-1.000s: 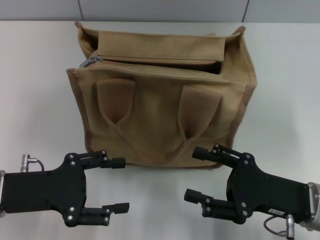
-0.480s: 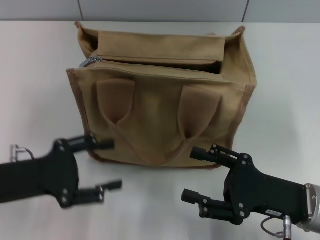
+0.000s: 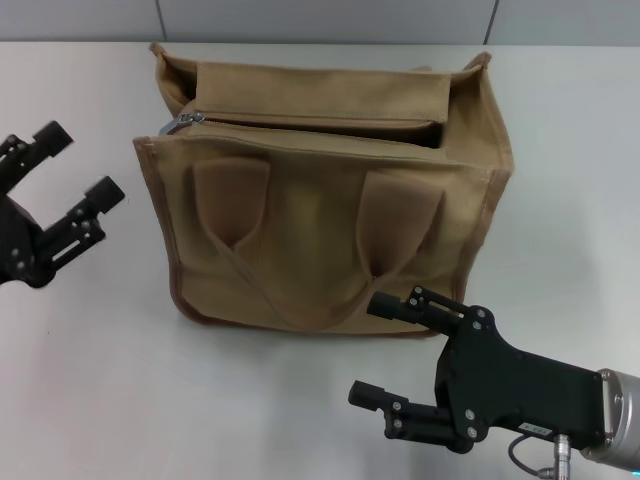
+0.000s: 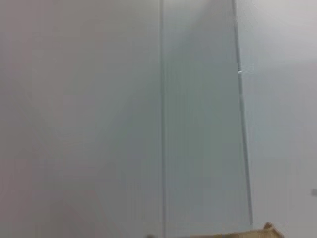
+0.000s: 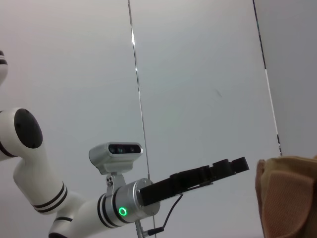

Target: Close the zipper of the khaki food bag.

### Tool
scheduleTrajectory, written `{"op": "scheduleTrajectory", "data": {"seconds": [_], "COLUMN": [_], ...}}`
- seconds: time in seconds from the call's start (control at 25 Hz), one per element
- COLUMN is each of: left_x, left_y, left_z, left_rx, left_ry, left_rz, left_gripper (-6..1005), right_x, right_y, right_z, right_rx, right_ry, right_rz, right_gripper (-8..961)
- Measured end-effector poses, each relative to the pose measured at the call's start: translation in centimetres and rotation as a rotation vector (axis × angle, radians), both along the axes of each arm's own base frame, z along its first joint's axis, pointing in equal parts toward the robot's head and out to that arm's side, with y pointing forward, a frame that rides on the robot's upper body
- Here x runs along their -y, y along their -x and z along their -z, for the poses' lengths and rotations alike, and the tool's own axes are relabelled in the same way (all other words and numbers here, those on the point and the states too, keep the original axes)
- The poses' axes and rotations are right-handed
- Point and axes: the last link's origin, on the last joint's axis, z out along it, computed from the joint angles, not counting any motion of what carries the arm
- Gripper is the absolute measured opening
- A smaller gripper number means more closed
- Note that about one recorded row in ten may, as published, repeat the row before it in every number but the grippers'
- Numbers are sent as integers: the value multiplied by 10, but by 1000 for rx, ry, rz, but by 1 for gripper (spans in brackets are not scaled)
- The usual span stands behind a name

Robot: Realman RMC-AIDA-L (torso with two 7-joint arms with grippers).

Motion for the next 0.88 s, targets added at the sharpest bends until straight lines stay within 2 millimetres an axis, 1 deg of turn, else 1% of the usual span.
{"op": "scheduleTrajectory", "data": {"seconds": [0.2,0.36,0.44,0.48,0.64,0.68,0.88], "left_x": [-16,-24,-29,-35,-39,-47,-49], "left_y": [4,7,7,6,5,2,1], "left_z": [5,7,11,18,25,29,30], "left_rx": [-31,-48,-73,-114,-149,-163,-161], "left_ry": [-5,-6,15,57,88,92,91], "left_rz": [-65,-100,-114,-110,-105,-110,-112], "left_gripper": [765,756,751,748,739,737,725], "right_x": [0,0,0,0,-1,-2,-4], "right_y": [0,1,2,3,5,7,9], "right_z": [1,3,5,8,12,14,16], "right_rx": [5,9,11,16,25,29,32], "right_ry": [1,3,-1,-6,-3,0,2], "right_rz": [3,5,2,0,2,-1,-3], "right_gripper": [790,789,789,790,790,790,789]}}
